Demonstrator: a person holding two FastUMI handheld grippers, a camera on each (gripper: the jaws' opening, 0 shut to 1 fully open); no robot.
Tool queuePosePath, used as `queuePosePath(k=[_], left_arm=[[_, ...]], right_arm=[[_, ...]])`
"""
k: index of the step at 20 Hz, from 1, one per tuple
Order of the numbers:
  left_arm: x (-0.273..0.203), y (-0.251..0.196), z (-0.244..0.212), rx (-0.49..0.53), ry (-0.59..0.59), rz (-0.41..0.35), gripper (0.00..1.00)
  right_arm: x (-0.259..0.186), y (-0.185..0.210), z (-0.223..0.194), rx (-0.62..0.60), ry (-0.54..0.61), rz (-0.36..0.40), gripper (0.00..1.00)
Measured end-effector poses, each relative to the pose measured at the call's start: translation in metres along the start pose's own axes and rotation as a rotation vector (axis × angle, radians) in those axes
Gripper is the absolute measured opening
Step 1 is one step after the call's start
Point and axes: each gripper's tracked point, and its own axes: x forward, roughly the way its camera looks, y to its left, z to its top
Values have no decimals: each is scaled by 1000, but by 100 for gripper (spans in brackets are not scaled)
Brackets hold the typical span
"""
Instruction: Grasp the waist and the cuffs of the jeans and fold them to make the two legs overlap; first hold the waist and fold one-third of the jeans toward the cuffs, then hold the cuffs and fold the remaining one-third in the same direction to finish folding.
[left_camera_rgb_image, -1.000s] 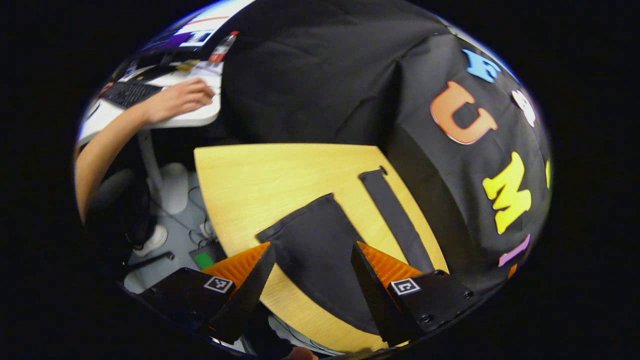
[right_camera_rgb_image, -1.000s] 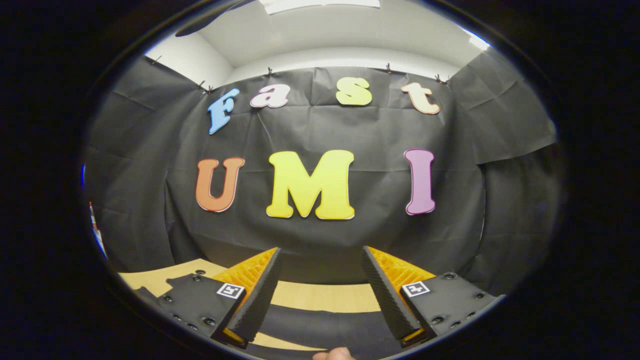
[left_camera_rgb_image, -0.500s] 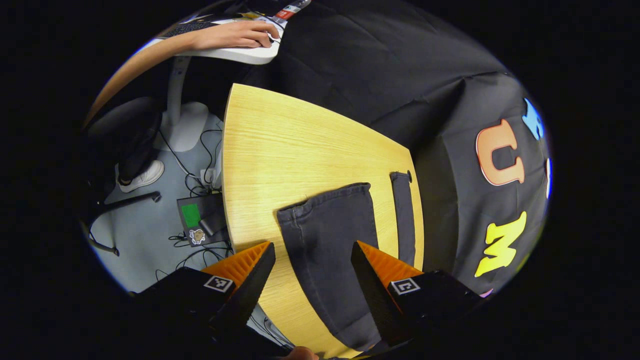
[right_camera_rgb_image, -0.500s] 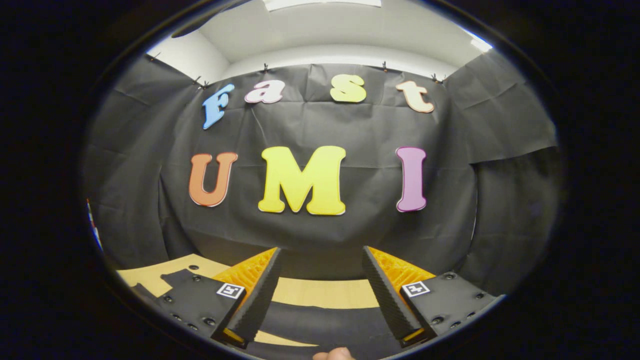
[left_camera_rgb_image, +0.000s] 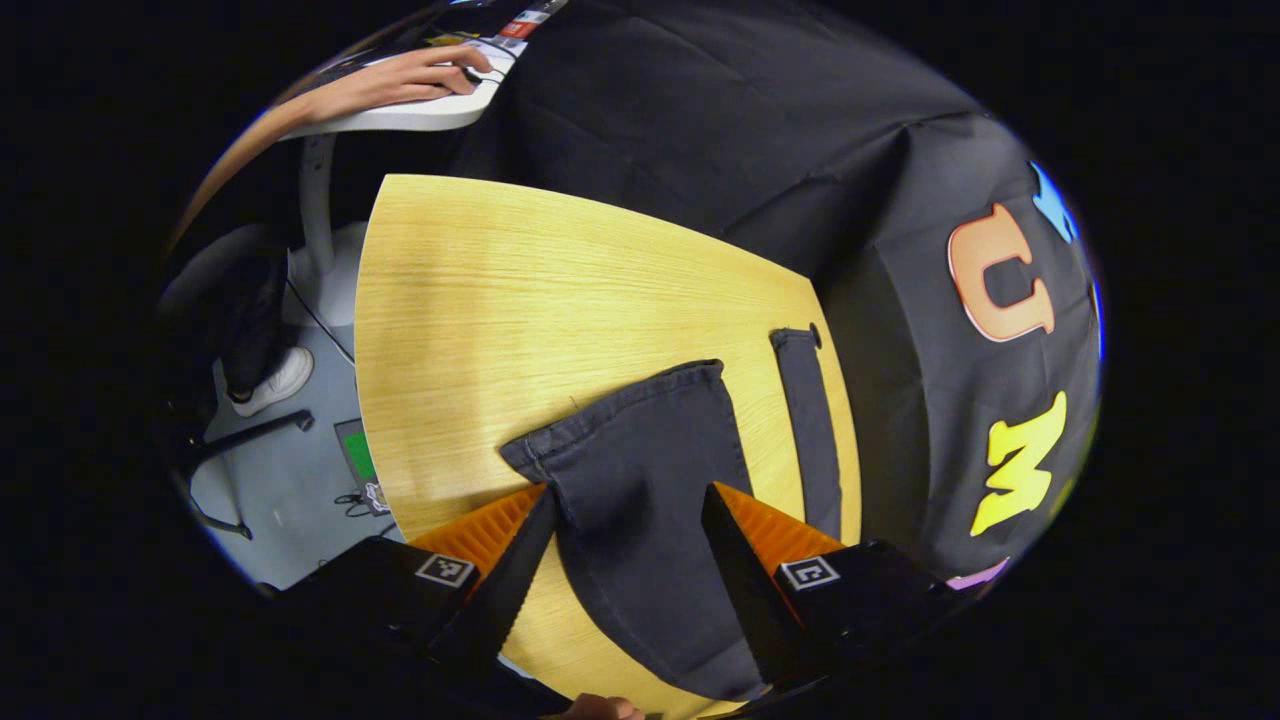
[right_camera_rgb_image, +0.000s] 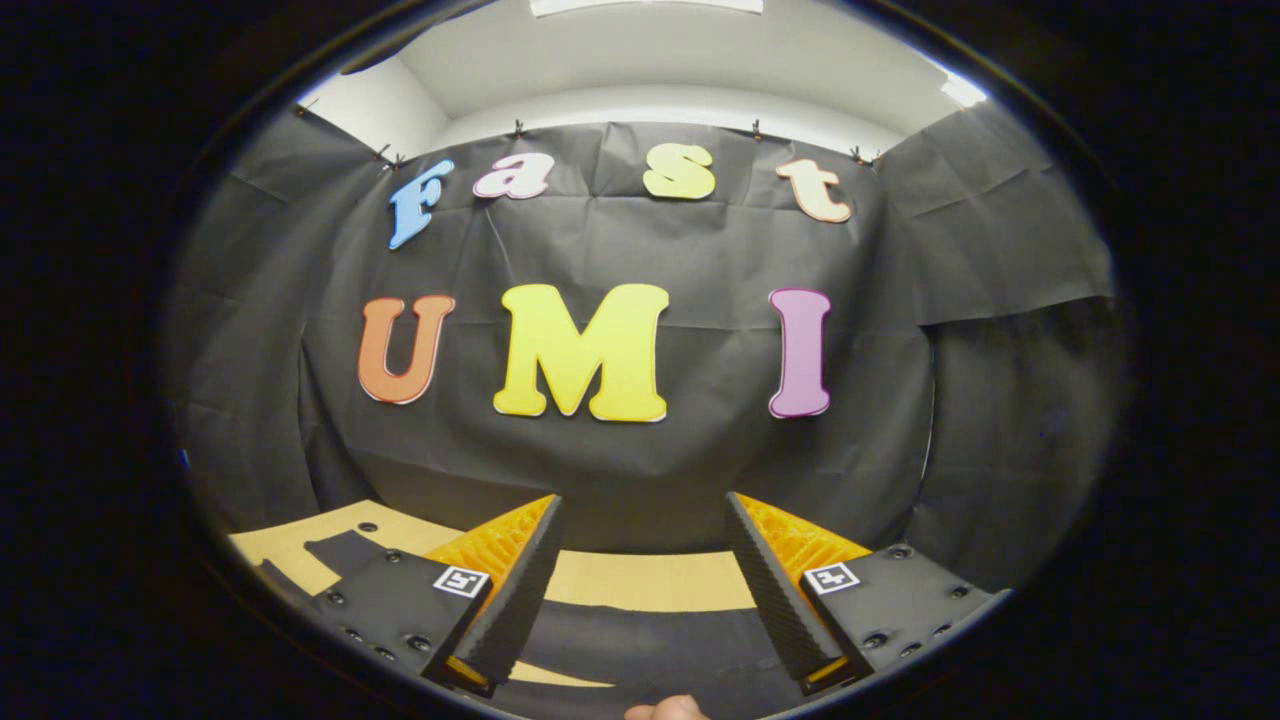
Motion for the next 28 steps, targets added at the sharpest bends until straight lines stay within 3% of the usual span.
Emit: queuePosePath(k=[3, 4, 6, 7, 8, 10, 11, 12, 14, 15, 19, 21, 22, 28], left_arm=[[5, 0, -2, 43, 34, 20, 93], [8, 4, -2, 51, 49, 33, 88], [15, 17, -6, 21, 69, 69, 50], [16, 14, -7, -19, 72, 52, 32], [15, 11, -7, -45, 75, 37, 13], [16, 10, -4, -34, 78, 28, 7], [18, 11, -4, -18, 80, 29, 6], [18, 11, -4, -8, 84, 32, 5], [19, 8, -4, -8, 92, 30, 4], [20, 8, -4, -14, 95, 26, 5], [20, 7, -3, -32, 100, 14, 5], [20, 5, -3, -29, 101, 12, 5], [21, 6, -4, -25, 102, 13, 5], [23, 6, -2, -20, 113, 17, 4]], right_arm=[[2, -7, -11, 14, 33, -11, 94], [3, -10, -16, 22, 53, -16, 94], [2, -11, -24, 57, 96, 12, 98], [2, -11, -28, 83, 121, 37, 94], [2, -13, -33, 100, 158, 54, 98], [8, -39, -48, 138, 234, 30, 94], [9, -59, -59, 174, 282, -17, 98], [10, -78, -71, 226, 342, -58, 94], [9, -131, -111, 309, 496, -167, 98], [5, -157, -131, 352, 578, -221, 94], [-39, -236, -207, 522, 816, -453, 99], [-62, -253, -244, 579, 895, -513, 91], [-66, -256, -259, 605, 928, -524, 97], [-83, -243, -304, 674, 1076, -537, 97]])
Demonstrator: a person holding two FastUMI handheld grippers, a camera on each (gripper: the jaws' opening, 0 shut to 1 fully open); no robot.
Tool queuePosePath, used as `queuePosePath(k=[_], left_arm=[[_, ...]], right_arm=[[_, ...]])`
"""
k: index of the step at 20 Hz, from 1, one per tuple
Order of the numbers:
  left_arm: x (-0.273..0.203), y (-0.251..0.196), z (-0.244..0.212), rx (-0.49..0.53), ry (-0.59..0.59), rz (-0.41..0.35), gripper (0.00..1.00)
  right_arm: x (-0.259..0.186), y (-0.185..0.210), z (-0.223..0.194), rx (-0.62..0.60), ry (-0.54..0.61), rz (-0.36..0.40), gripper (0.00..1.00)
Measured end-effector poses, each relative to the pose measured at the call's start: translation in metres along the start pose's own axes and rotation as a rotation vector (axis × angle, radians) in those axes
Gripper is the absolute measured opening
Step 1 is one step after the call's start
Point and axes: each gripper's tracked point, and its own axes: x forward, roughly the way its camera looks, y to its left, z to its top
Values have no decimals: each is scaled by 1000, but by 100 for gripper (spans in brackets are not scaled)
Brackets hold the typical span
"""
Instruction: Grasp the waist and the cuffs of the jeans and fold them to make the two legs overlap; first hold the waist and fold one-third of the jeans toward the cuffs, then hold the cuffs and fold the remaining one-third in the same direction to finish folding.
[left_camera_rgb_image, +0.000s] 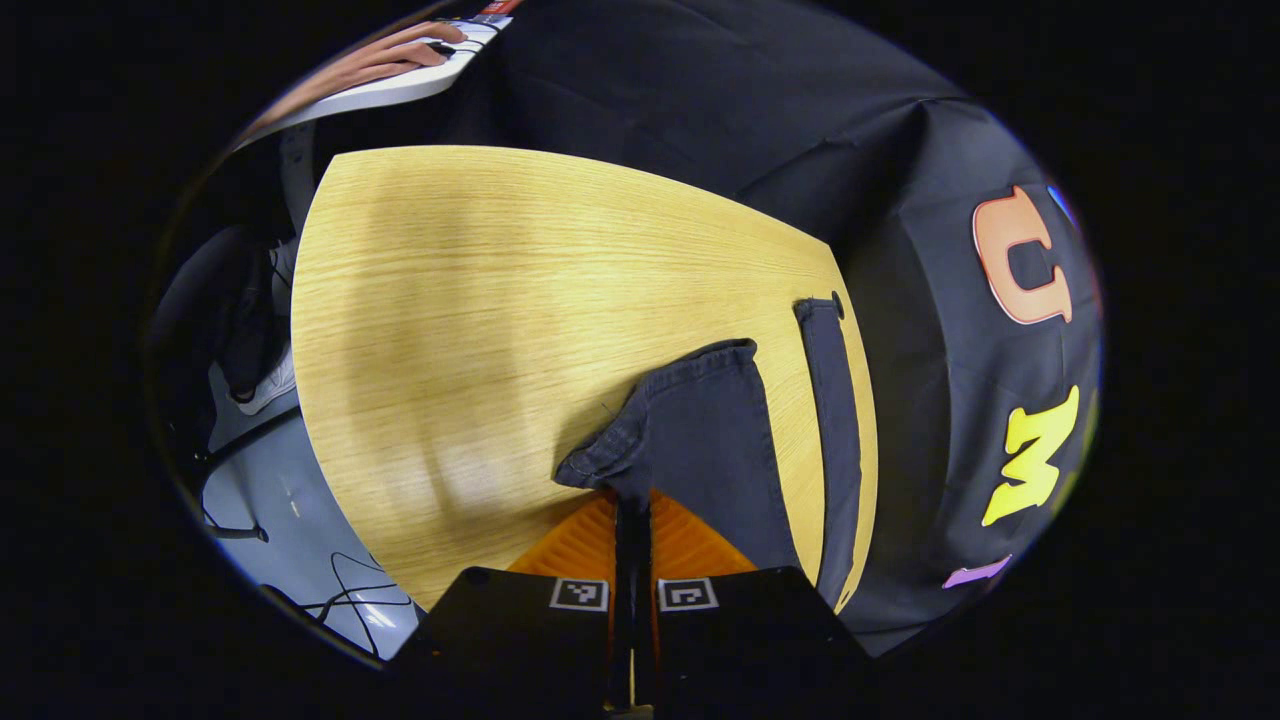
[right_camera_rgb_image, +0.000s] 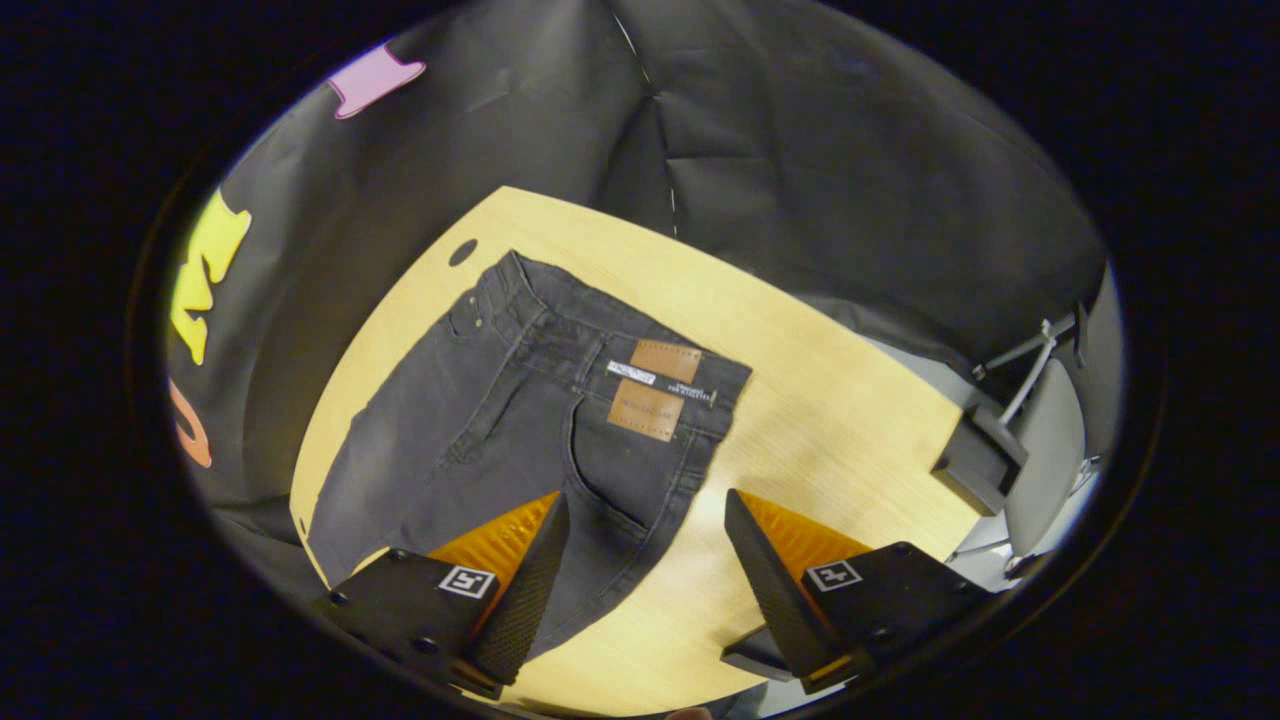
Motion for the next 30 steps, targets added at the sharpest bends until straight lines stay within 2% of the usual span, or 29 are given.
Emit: queuePosePath(k=[5, 6, 7, 10, 13, 15, 19, 22, 24, 28, 30], left_arm=[[0, 0, 0, -14, 0, 0, 4], [0, 0, 0, -17, 0, 0, 4], [0, 0, 0, -19, -1, 2, 4], [0, 0, 0, -18, -1, 8, 4], [0, 1, 0, -21, 2, 12, 4], [0, 0, 0, -25, 9, 13, 4], [0, 0, 1, -19, 27, 25, 4], [-2, 0, 1, -50, 49, 52, 4], [-7, -9, 6, -96, 52, 44, 3], [-18, -57, 20, -129, 56, -11, 3], [-19, -88, 34, -123, 48, -41, 4]], right_arm=[[15, 1, -9, 19, 29, 1, 96], [19, 3, -5, 15, 18, 13, 89], [19, 4, -7, 11, 18, 12, 92], [26, -2, -5, -18, 14, -15, 77], [31, -10, -2, -37, 2, -38, 31], [31, -10, -2, -18, 3, -25, 11], [25, -8, 0, -26, -6, 9, 11], [14, 2, 6, 58, -7, 65, 11], [1, 12, 15, 96, -12, 112, 11], [-19, 48, 38, 110, -53, 202, 11], [-29, 72, 51, 94, -81, 248, 14]])
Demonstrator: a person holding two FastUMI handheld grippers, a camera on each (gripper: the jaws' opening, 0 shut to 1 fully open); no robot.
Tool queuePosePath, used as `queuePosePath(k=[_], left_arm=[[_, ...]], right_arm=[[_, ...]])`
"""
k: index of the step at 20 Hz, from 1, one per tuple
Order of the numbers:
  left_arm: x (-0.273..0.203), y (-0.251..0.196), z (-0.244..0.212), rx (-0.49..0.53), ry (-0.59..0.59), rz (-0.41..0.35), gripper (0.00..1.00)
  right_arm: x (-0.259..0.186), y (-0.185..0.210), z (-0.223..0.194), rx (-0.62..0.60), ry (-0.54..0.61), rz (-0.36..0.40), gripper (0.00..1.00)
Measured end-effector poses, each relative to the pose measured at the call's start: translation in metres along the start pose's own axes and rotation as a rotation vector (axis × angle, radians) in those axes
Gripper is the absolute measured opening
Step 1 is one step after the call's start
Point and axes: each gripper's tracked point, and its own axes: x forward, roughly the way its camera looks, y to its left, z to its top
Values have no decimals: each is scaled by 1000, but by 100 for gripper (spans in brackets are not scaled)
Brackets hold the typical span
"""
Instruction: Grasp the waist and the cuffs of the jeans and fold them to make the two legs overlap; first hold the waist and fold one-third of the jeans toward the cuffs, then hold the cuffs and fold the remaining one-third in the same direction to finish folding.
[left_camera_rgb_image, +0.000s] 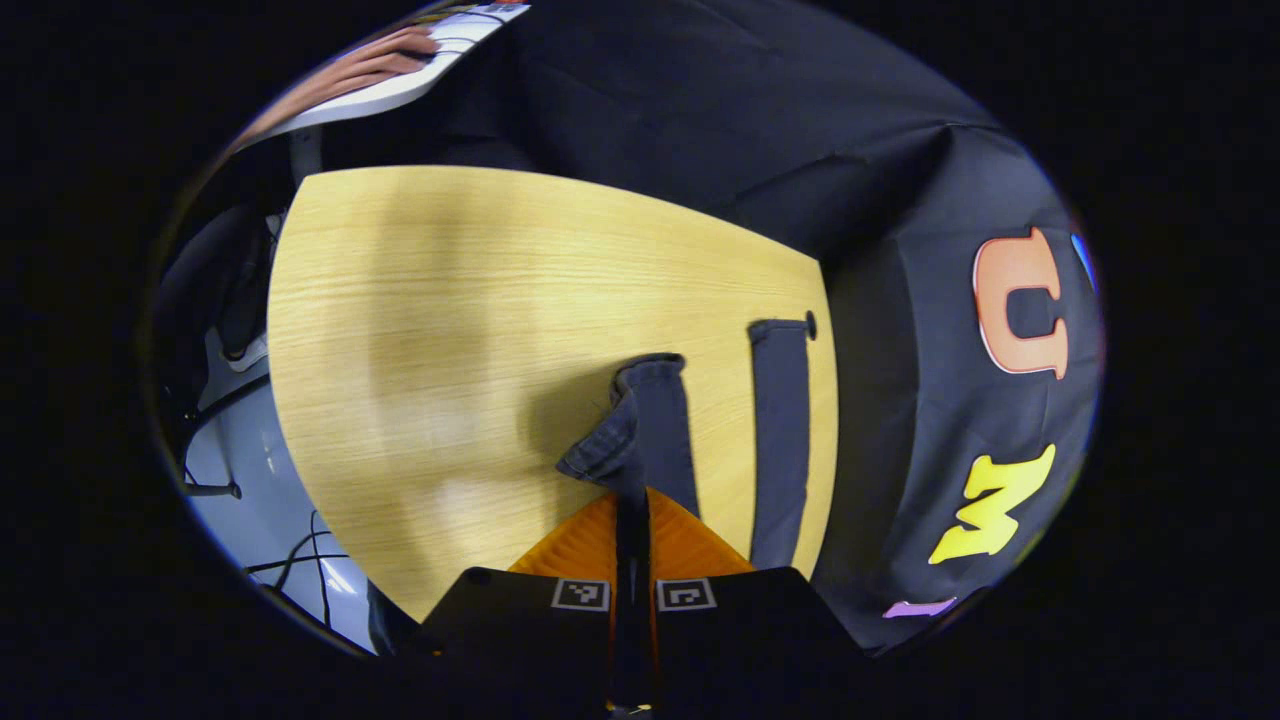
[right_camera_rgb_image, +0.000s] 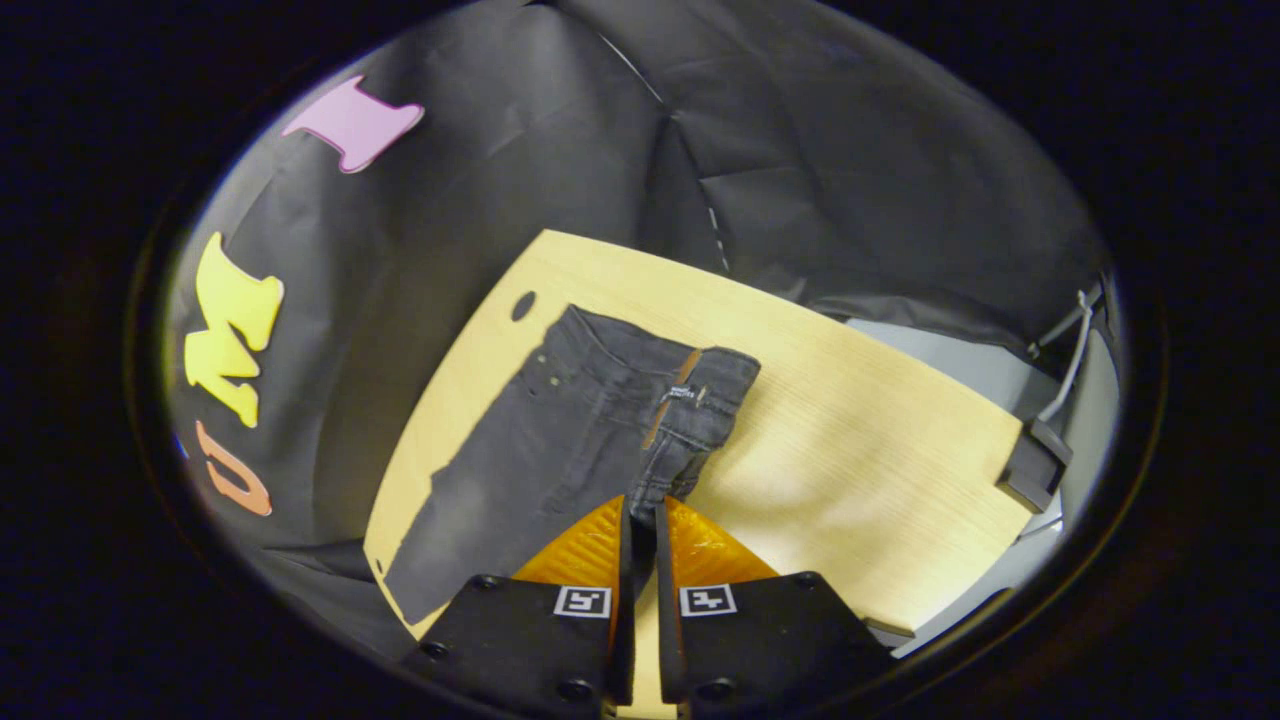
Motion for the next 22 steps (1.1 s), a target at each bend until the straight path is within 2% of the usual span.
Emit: queuePosePath(k=[1, 2, 5, 6, 10, 11, 12, 14, 15, 22], left_arm=[[0, -15, 5, 5, -7, -6, 4], [2, -29, 11, 11, -14, -10, 4], [15, -73, 26, -12, -24, -25, 4], [23, -84, 33, -27, -32, -19, 4], [62, -116, 49, -71, -45, 29, 4], [71, -124, 53, -88, -44, 35, 4], [81, -131, 56, -94, -47, 42, 4], [103, -144, 63, -79, -49, 60, 3], [112, -151, 64, -74, -46, 68, 3], [178, -213, 73, -13, -35, 79, 3]], right_arm=[[2, 14, 6, -9, -10, 26, 7], [1, 30, 11, -14, -18, 52, 11], [14, 72, 28, -20, -40, 117, 11], [19, 84, 34, -17, -46, 134, 14], [43, 117, 58, 24, -61, 177, 14], [50, 122, 61, 31, -63, 183, 7], [58, 125, 63, 36, -62, 182, 11], [73, 133, 69, 50, -65, 184, 7], [79, 137, 72, 63, -66, 187, 11], [135, 154, 92, 64, -73, 158, 10]])
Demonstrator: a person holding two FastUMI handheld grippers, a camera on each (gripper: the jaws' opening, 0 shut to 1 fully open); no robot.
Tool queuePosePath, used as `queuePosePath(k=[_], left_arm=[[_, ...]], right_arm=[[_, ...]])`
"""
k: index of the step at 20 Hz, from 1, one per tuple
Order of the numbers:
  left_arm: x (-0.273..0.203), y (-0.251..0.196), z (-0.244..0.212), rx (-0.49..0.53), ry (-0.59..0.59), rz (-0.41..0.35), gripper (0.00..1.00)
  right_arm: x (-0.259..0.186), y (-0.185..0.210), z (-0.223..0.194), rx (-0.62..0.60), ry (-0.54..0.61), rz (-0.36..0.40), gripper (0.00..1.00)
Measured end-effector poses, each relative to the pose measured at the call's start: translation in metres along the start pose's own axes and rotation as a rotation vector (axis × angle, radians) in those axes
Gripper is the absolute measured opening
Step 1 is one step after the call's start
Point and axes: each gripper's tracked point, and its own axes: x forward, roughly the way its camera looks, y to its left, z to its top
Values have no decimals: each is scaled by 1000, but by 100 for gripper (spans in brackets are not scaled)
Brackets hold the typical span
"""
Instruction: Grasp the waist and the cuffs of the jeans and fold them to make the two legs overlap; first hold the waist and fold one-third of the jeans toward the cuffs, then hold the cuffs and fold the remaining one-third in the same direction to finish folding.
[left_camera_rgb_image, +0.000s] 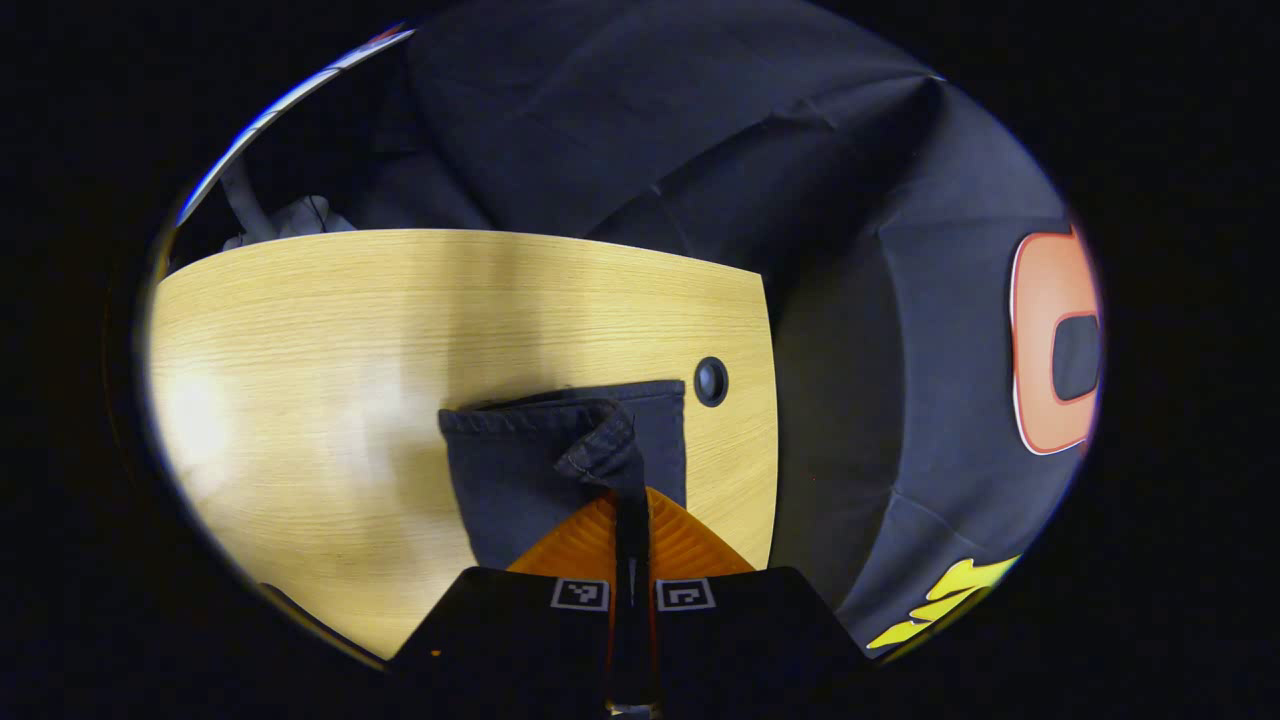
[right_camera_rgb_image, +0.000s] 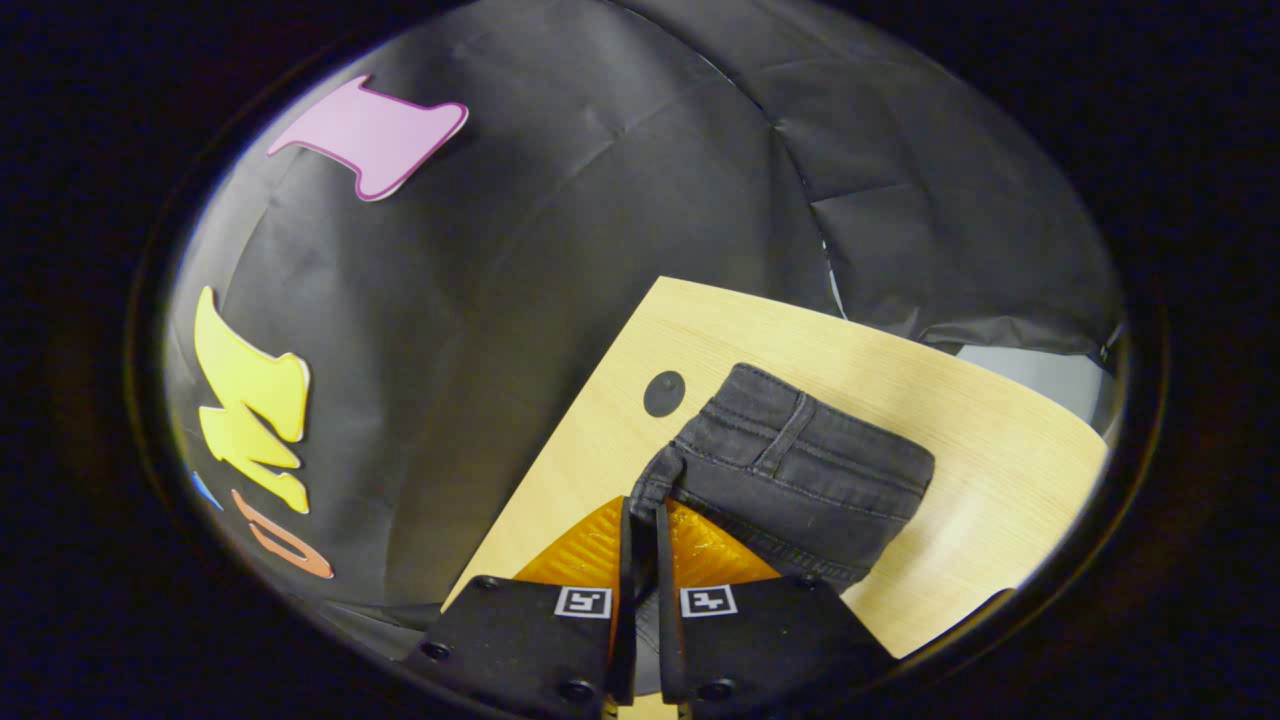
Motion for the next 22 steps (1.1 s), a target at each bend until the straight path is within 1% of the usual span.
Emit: queuePosePath(k=[3, 6, 7, 8, 9, 10, 11, 13, 14, 15, 17, 18, 19, 20, 21, 22], left_arm=[[30, -5, -5, 30, 21, 55, 4], [63, -2, -11, 18, 34, 90, 4], [73, 0, -12, 13, 41, 105, 4], [78, 2, -13, 20, 42, 121, 4], [82, 1, -14, 32, 40, 128, 4], [85, -1, -17, 47, 37, 132, 4], [84, -3, -18, 65, 33, 137, 4], [83, -10, -22, 113, 30, 133, 4], [80, -12, -25, 157, 26, 132, 4], [88, -9, -24, 203, 16, 114, 5], [85, -35, -28, 279, 6, 23, 53], [87, -45, -24, 322, -30, -2, 76], [75, -53, -27, 388, -67, -40, 100], [64, -63, -26, 445, -97, -71, 99], [51, -71, -29, 504, -127, -107, 99], [37, -83, -32, 565, -159, -155, 99]], right_arm=[[31, -6, -3, -36, -1, -42, 10], [56, -12, -6, -31, 11, -83, 11], [63, -15, -8, -33, 13, -97, 7], [67, -16, -10, -44, 12, -109, 14], [73, -19, -11, -65, 10, -123, 11], [77, -21, -11, -85, 9, -135, 15], [75, -20, -14, -96, 9, -145, 11], [74, -22, -14, -123, 5, -162, 11], [72, -20, -13, -138, 2, -161, 11], [77, -21, -16, -159, -1, -165, 10], [79, -6, -22, -206, -3, -120, 55], [74, -3, -23, -245, -6, -132, 78], [70, 1, -22, -292, -19, -138, 100], [66, 6, -21, -331, -33, -127, 100], [61, 13, -21, -362, -46, -107, 92], [53, 20, -22, -391, -61, -92, 92]])
